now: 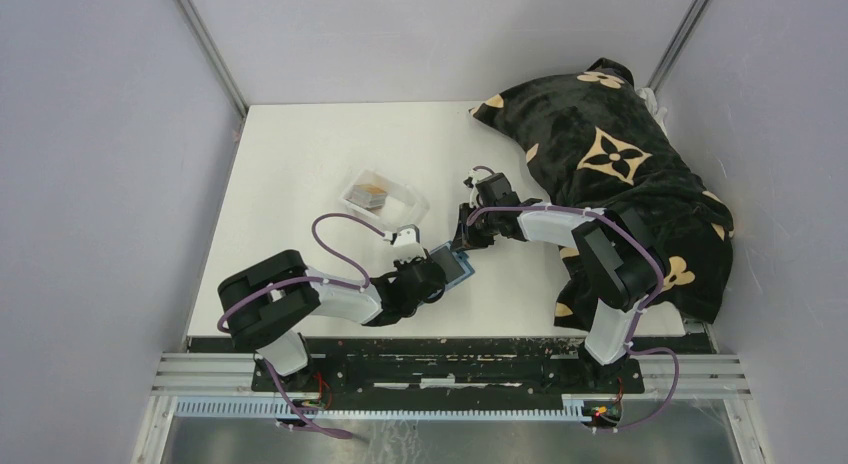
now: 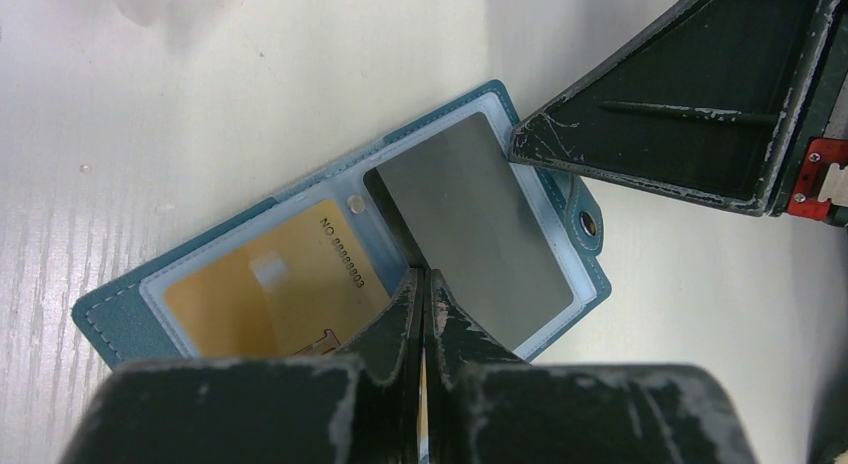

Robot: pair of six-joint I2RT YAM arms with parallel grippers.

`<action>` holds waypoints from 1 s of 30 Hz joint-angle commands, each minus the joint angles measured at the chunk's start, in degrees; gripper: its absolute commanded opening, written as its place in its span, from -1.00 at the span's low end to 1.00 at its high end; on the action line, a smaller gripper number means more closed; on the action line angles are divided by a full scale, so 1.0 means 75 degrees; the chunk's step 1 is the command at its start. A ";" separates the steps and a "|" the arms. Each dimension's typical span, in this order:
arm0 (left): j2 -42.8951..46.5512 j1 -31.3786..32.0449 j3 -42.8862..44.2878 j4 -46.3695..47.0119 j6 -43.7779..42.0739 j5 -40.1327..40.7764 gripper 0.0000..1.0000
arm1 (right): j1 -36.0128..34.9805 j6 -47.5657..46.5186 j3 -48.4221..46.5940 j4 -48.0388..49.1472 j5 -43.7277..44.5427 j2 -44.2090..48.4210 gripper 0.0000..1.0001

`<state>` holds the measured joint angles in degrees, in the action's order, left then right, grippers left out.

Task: Put the credit cards into the card holder
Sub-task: Insert the credit card into the card holder.

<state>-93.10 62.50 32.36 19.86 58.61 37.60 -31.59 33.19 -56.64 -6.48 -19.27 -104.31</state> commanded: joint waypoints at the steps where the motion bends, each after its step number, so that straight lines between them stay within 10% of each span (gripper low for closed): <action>1: -0.0084 0.0034 0.0247 0.0217 -0.0395 0.0401 -0.94 | -0.0083 -0.0078 0.0075 -0.0005 0.0143 -0.0319 -0.48; 18: 0.0616 0.0034 0.0313 0.0131 -0.0936 0.1050 -0.73 | -0.0091 -0.0494 0.0079 -0.0208 0.0716 0.0323 -0.21; 30: 0.2021 0.0033 -0.0418 0.0709 -0.1472 0.1241 -0.01 | -0.0780 -0.1623 -0.0367 -0.0645 0.2337 0.1542 0.18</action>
<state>-84.23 62.50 32.14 20.82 51.90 43.38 -34.20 26.55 -56.62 -10.02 -8.73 -97.97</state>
